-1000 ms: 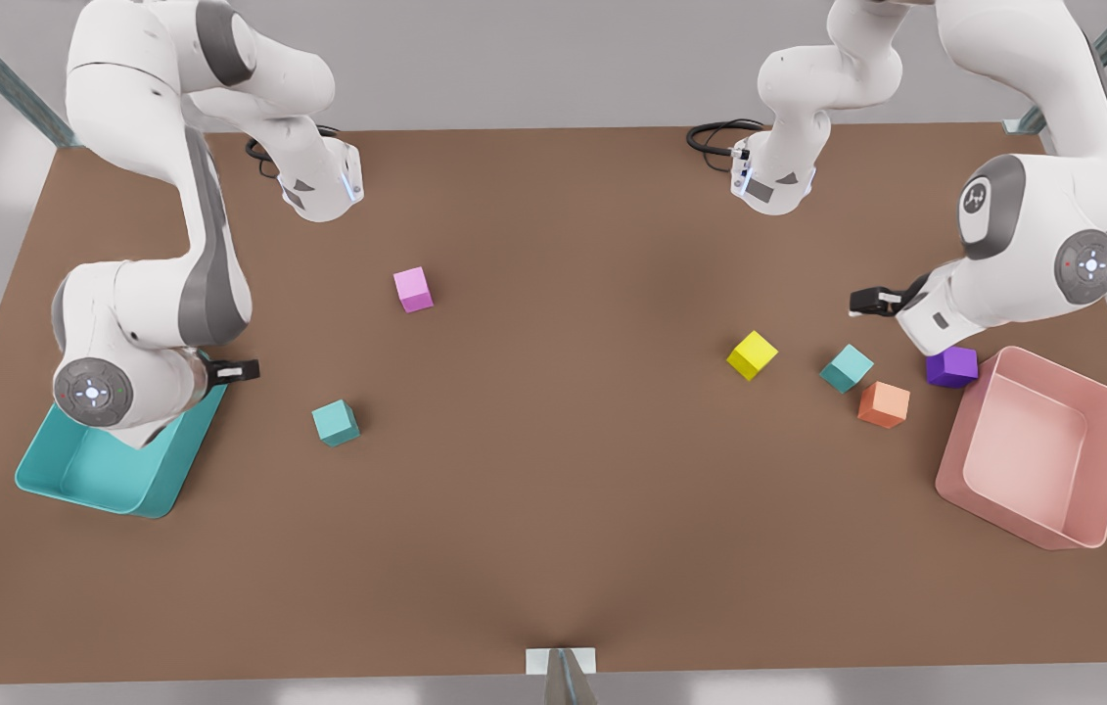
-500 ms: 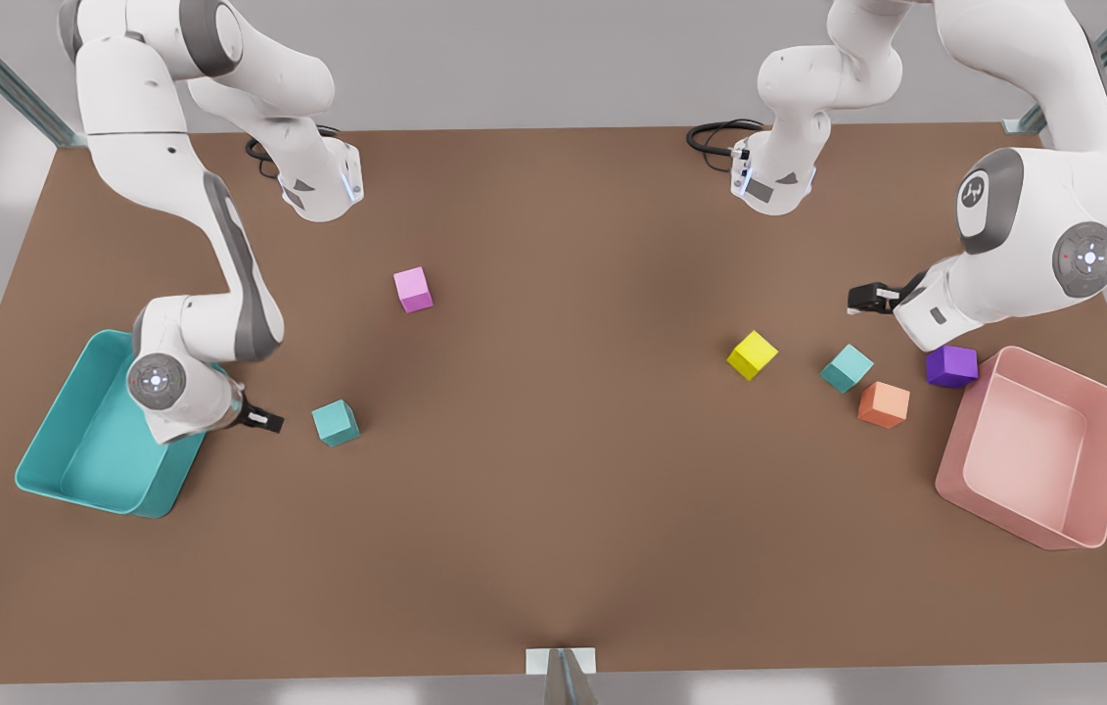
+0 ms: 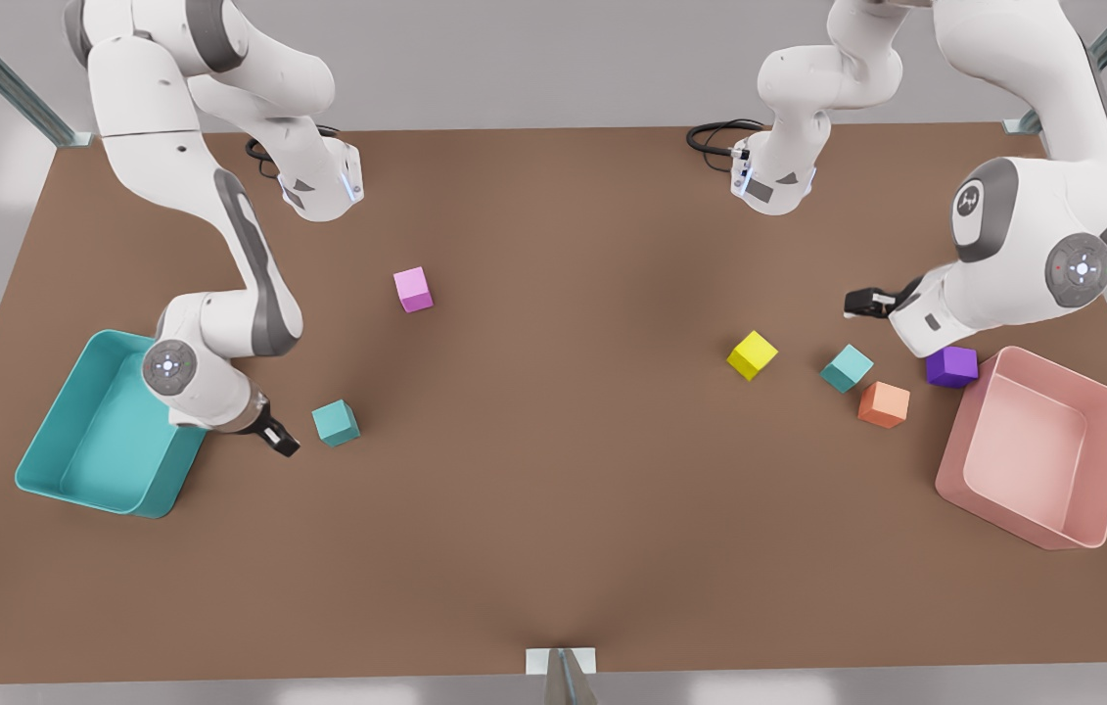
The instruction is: Stack the two blue cubes on top of each other
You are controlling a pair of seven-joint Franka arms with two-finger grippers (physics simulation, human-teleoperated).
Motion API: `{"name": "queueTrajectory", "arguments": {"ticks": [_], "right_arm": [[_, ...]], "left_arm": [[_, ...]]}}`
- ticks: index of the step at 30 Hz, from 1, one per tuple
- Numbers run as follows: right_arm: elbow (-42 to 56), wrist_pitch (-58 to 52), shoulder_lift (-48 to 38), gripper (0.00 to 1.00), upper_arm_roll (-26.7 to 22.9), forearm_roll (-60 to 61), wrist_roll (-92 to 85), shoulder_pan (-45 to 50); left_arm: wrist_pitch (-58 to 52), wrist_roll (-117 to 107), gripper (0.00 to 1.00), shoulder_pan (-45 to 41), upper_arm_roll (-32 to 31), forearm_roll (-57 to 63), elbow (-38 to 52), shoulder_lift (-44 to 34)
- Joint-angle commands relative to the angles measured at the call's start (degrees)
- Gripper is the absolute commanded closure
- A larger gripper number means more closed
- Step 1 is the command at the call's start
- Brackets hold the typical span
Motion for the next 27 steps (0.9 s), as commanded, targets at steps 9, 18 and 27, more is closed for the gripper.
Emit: {"name": "queueTrajectory", "arguments": {"ticks": [9,18,27], "right_arm": [[-0.5,0.4,2.8,0.00,0.0,1.6,24.7,2.1],[-0.7,0.1,4.2,0.00,0.0,1.7,24.7,3.2],[-1.1,0.5,6.1,0.00,0.1,1.7,24.4,3.9]], "left_arm": [[0.0,0.4,0.00,1.6,0.0,0.8,-0.4,0.3],[0.0,0.4,0.00,1.7,0.0,0.7,-0.4,0.5],[-0.7,0.3,0.00,1.7,-0.8,0.7,-0.4,0.4]]}}
